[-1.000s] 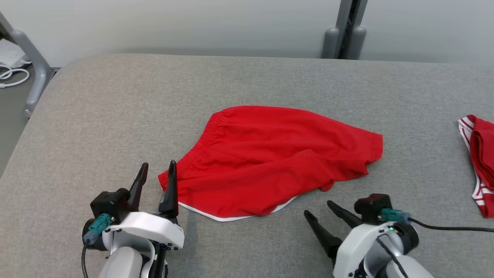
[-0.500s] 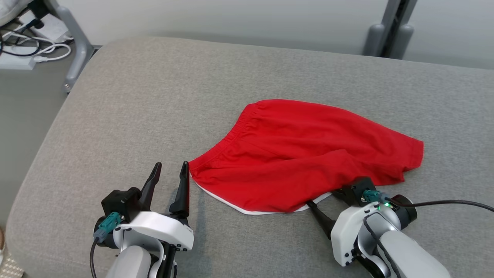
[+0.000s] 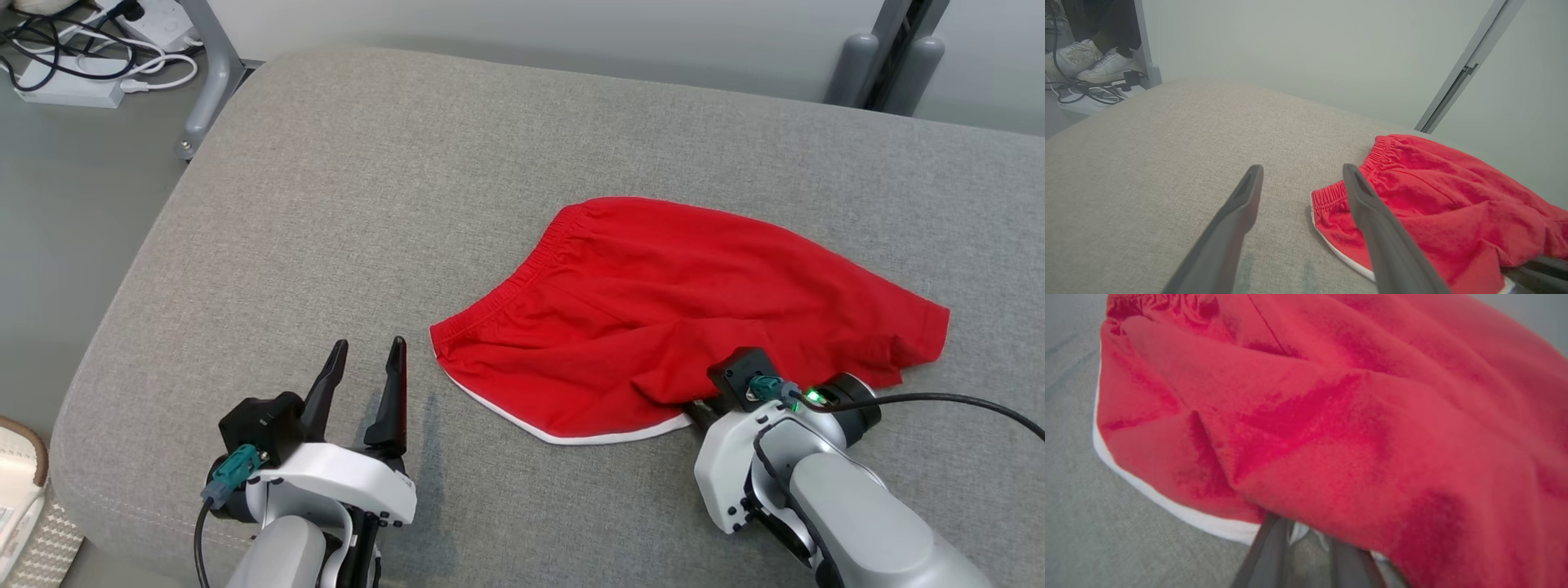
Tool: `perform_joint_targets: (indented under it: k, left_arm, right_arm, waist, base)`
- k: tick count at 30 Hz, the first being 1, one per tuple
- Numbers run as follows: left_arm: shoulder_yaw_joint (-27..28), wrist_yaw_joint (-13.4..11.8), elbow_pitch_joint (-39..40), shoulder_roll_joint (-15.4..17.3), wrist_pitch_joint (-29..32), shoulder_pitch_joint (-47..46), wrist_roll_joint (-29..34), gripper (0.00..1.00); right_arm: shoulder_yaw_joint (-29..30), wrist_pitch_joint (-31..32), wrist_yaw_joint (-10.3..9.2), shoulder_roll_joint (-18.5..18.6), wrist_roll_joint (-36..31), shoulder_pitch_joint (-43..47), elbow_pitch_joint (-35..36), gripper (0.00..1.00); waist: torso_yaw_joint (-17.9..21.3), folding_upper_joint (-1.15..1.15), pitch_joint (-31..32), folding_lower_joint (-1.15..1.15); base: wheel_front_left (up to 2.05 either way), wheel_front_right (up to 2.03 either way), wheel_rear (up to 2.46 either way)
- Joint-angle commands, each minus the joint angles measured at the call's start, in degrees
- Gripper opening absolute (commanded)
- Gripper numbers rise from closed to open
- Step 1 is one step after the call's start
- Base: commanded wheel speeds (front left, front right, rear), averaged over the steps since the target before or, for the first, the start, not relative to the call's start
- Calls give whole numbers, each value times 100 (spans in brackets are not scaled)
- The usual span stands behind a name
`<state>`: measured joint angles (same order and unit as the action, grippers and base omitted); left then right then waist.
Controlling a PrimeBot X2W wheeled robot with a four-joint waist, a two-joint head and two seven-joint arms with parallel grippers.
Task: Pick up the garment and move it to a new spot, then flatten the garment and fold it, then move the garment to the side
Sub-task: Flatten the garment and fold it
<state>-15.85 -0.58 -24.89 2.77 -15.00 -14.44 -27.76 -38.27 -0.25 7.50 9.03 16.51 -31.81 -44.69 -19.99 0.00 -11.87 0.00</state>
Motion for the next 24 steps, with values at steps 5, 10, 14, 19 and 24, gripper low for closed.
perform_joint_targets:
  k: [5, 10, 14, 19, 24]
  left_arm:
    - [67, -40, -8, 25, -22, -10, 24, 100]
    - [75, -16, -20, 26, -22, 68, 64, 100]
    - [108, -26, -17, 24, -22, 106, 93, 100]
    - [129, -36, -17, 26, -22, 205, 97, 100]
    - [114, -31, -34, 28, -23, 279, 124, 100]
  right_arm:
    - [-164, 194, -4, 107, 198, 51, -250, 0]
    - [-183, 559, -11, 308, 503, 23, 28, 0]
    - [-89, 1111, -9, 552, 787, 59, 505, 0]
    - [307, 2101, -8, 955, 956, 315, 1206, 0]
    - [991, 3170, -4, 1093, 802, 956, 2046, 0]
  waist:
    - [171, 0, 93, 0]
    - [457, 0, 260, 0]
    - [705, 0, 399, 0]
    - [981, 0, 561, 0]
    - [1188, 0, 688, 0]
  base:
    - [0, 0, 0]
    - [0, 0, 0]
    - [0, 0, 0]
    - [0, 0, 0]
    - [0, 0, 0]
